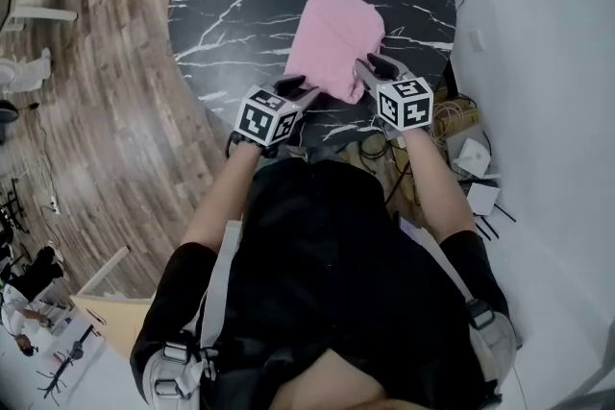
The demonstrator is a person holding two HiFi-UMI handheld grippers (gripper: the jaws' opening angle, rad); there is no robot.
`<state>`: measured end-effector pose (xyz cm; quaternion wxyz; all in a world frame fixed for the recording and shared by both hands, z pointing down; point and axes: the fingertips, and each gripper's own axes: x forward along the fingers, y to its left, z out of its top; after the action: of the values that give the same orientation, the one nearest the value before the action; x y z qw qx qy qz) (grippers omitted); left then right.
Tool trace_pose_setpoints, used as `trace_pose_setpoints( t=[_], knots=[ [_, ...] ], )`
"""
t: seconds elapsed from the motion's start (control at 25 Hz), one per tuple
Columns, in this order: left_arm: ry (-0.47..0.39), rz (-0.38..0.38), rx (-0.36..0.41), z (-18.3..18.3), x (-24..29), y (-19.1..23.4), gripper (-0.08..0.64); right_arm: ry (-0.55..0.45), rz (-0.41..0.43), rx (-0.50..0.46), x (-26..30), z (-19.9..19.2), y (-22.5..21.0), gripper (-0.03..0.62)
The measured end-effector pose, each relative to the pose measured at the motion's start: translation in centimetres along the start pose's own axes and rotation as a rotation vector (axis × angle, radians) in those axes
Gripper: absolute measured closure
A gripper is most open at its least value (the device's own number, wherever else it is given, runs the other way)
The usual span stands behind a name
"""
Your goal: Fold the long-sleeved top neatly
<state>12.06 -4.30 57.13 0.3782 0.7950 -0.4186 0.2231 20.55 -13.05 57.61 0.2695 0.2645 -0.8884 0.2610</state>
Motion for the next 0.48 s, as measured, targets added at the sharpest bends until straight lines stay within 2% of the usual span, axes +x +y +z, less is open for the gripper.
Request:
trace_pose_setpoints(
  t=[0.12, 0.2, 0.4, 0.48],
  knots=[
    [-0.086, -0.002, -0.003, 2.1, -2.3, -0.1, 0.41, -0.103, -0.004, 0.03, -2.8, 2.4, 0.7, 0.491],
    [-0.147, -0.003, -0.014, 3.7, -4.1, 0.2, 0.445, -0.184, -0.011, 0.044, -5.1, 4.1, 1.2, 0.505],
    [-0.301, 0.016, 0.028, 8.3, -8.8, 1.4, 0.549, -0.357, -0.077, 0.07, -10.0, 7.6, 1.9, 0.534],
    [-0.373, 0.016, 0.023, 10.1, -10.8, 2.0, 0.552, -0.412, -0.105, 0.072, -11.4, 8.8, 2.4, 0.546]
  ],
)
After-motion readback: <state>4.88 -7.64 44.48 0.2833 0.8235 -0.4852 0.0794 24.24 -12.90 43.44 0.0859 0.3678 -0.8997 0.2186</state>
